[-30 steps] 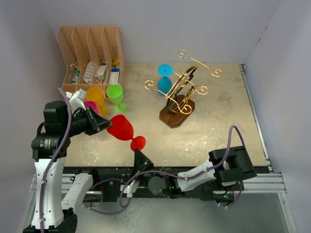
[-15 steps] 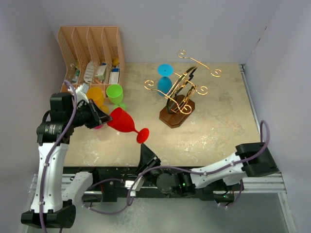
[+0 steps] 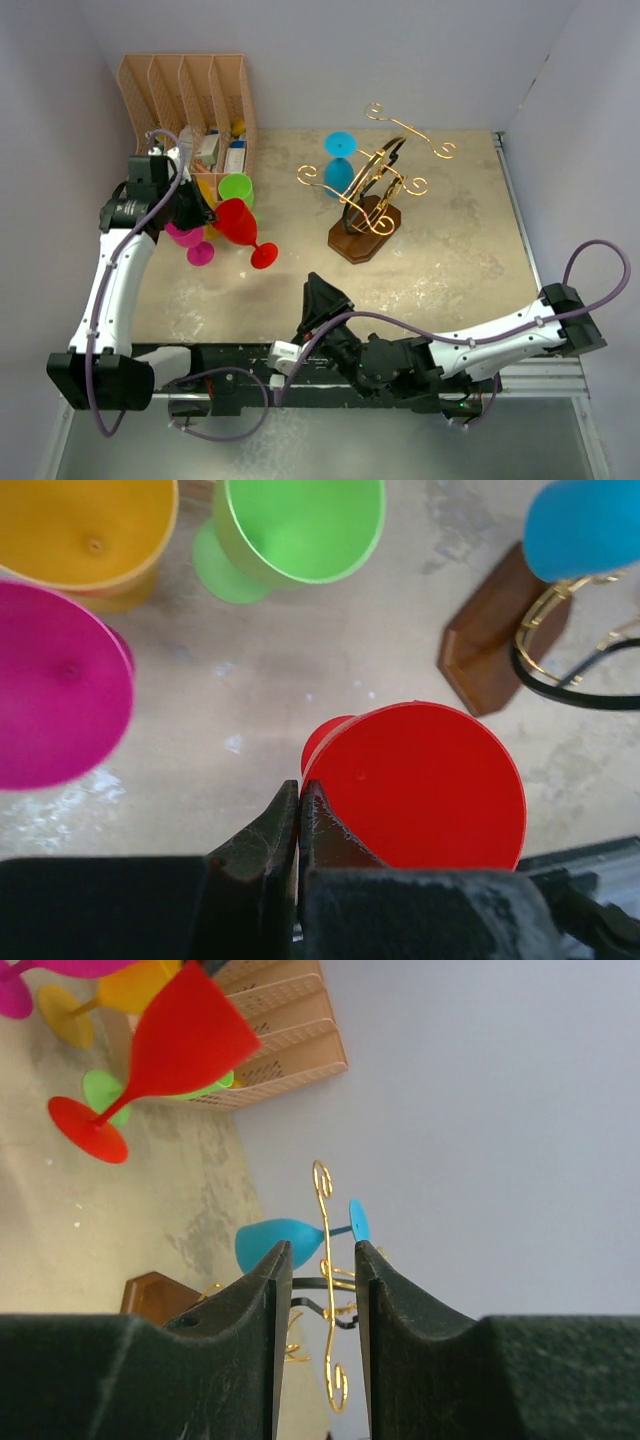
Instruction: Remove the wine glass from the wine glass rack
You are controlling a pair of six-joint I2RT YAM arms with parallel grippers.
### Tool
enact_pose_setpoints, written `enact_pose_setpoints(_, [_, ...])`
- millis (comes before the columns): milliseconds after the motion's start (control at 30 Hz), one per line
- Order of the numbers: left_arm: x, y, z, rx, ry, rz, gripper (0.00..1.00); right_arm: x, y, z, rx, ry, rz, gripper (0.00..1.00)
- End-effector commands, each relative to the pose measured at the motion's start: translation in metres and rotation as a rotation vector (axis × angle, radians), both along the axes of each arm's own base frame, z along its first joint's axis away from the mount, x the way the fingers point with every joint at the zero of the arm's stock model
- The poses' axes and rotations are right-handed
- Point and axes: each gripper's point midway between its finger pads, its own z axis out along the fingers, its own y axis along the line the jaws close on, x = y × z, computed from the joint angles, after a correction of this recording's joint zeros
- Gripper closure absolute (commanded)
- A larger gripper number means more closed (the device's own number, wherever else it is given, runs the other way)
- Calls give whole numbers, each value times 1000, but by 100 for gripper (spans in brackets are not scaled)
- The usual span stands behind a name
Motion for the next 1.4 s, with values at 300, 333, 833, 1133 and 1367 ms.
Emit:
enact_pose_setpoints(300, [55,43,-16,407,-161,134,100,38,-68,99,554,270,-141,67])
enact_pose_setpoints(333, [55,45,-19,417,-171,138,100,41,-72,102,579,306,-138,67])
enact_pose_setpoints(833, [62,42,-29,405,-251,143,100,67,-97,107,656,360,-179,67])
enact_pose_setpoints(1133, [67,40,-48,425,-186,122,100,68,-104,113,685,364,-180,67])
enact_pose_setpoints(1367, [67,37,-60,428,-135,103,100,69,-111,116,706,369,-178,67])
